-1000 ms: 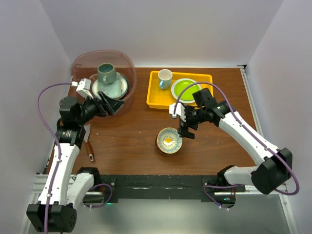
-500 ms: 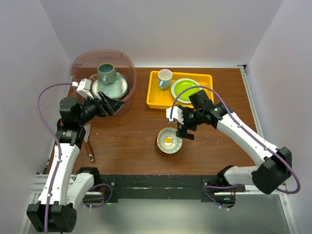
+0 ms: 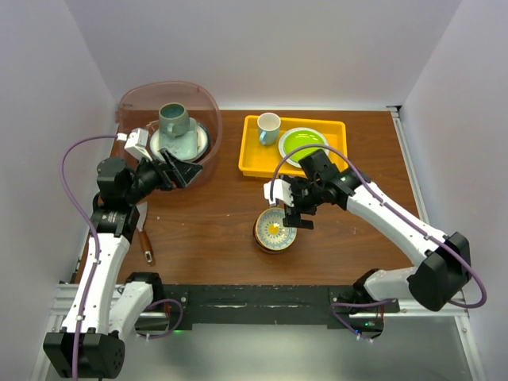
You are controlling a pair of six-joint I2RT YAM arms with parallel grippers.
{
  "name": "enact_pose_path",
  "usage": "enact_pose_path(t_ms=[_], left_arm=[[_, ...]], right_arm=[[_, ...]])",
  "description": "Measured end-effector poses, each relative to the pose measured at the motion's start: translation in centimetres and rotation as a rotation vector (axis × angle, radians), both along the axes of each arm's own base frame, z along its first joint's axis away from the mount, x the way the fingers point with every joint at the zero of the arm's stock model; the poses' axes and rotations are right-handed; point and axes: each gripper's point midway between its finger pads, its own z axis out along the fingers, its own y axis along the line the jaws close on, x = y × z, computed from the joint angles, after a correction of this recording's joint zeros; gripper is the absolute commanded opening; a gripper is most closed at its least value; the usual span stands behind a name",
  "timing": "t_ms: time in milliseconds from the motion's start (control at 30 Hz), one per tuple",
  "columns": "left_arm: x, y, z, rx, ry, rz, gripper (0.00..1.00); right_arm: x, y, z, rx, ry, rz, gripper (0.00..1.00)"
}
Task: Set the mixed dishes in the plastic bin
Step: Pick up the bowl from the center of the board.
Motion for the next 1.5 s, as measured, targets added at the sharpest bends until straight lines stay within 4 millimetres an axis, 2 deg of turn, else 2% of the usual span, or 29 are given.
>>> enact_pose_path(t_ms=[633,1500], left_arm=[[-0.1,0.0,0.2,0.0,-0.006,0.0,1.0],[-0.1,0.0,0.1,0.001,-0.005,0.0,1.0]], right_arm=[[-0.4,1.7,0.1,-0.005,-0.018,0.062,0.98],[-0.4,2.3,-0.3,-0.045,-0.049,0.101,0.98]])
